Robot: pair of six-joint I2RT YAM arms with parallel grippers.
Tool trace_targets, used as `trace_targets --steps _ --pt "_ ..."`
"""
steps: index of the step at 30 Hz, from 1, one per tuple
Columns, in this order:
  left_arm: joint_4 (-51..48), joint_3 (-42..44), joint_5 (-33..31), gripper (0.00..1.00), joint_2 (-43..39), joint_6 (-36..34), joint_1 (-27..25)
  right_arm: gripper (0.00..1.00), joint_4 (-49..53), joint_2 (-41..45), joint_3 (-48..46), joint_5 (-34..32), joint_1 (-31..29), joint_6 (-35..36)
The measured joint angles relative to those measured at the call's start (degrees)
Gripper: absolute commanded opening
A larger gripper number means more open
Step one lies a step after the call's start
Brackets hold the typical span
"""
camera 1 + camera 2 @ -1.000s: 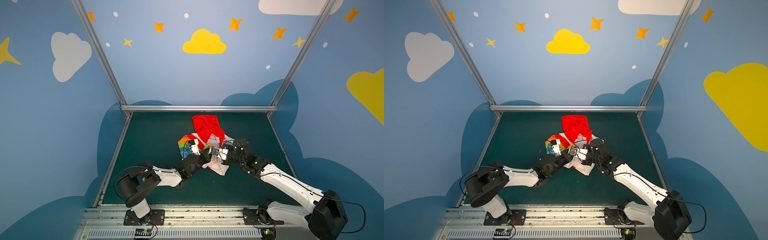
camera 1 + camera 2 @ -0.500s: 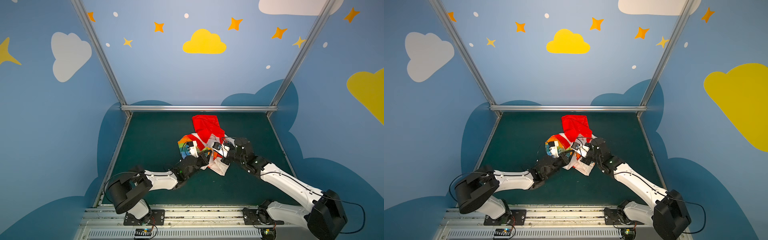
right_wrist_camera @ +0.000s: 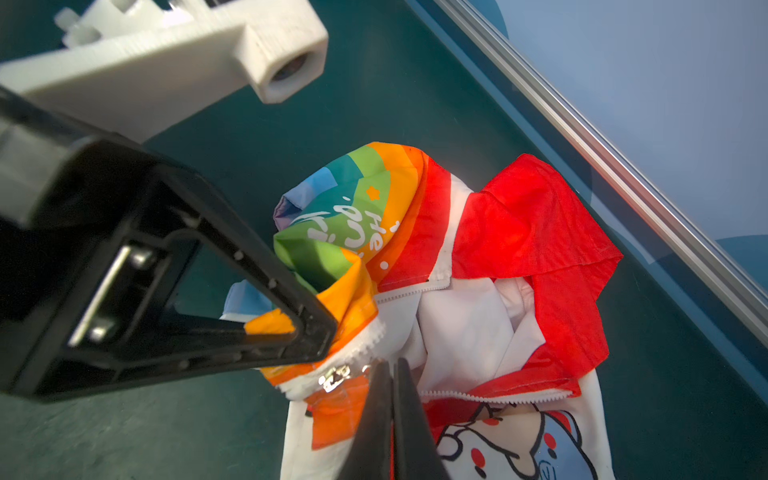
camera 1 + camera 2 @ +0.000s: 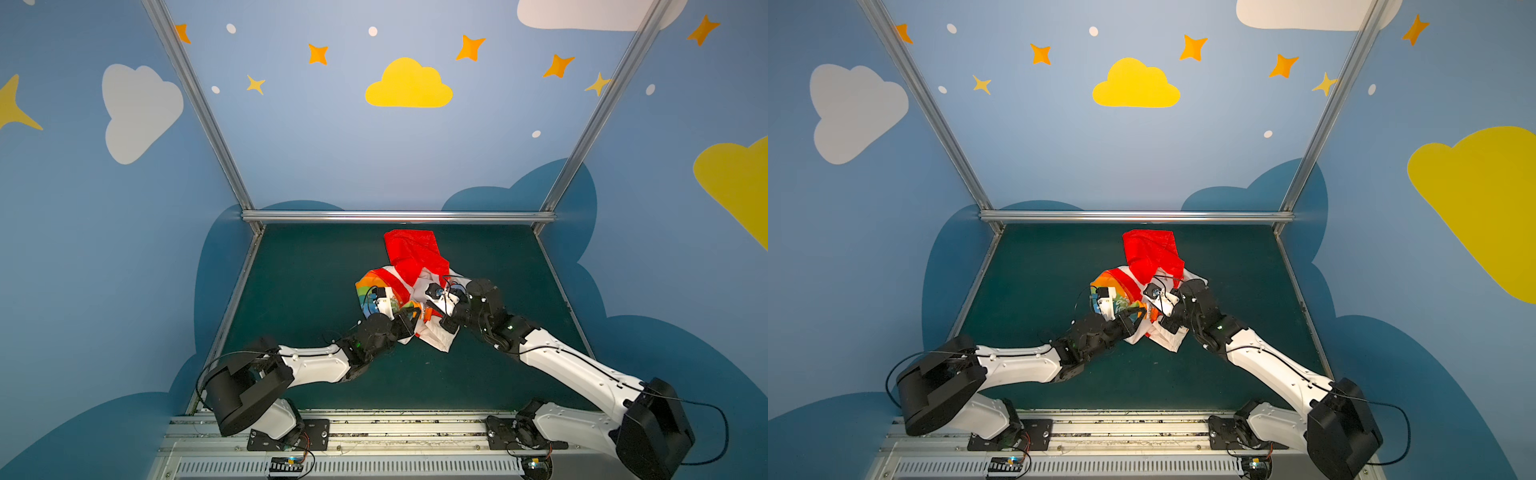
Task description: Zip up the jacket
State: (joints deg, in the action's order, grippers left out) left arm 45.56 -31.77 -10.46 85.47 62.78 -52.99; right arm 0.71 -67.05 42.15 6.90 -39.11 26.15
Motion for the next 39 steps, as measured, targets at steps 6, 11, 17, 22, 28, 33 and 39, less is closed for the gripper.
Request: trace_targets --steps 6,11,17,22,28,33,39 --pt "-7.72 -0.94 -0.09 0.03 -3.98 -3.15 0.04 0.0 0.83 1.03 -0.09 -2.21 -1.84 -0.52" --pt "-14.27 -2.29 -0.57 0.03 -8.59 -6.78 -0.17 0.0 1.25 6.6 -1.31 -5.4 -5.33 -2.03" --pt "-18.16 -2.34 -0.74 0.03 -10.97 -8.96 -0.63 0.0 3.06 11.63 -2.95 -7.61 -9.81 -5.03" --pt "-21.75 -2.34 -0.61 0.03 -11.67 -11.8 -0.63 0.0 7.39 9.77 -2.08 -7.58 -10.86 -10.49" --pt "-24.39 -2.34 0.26 0.03 -11.76 -15.28 -0.59 0.0 9.51 6.95 -0.04 -8.81 -10.99 -17.0" --pt "-24.9 -2.84 1.33 0.03 -11.76 -17.09 -0.42 0.0 9.97 6.08 1.36 -10.64 -10.97 -19.08" --pt "-25.66 -2.54 1.66 0.03 -12.44 -18.97 -0.52 0.0 11.65 3.8 2.78 -9.9 -9.2 -24.55"
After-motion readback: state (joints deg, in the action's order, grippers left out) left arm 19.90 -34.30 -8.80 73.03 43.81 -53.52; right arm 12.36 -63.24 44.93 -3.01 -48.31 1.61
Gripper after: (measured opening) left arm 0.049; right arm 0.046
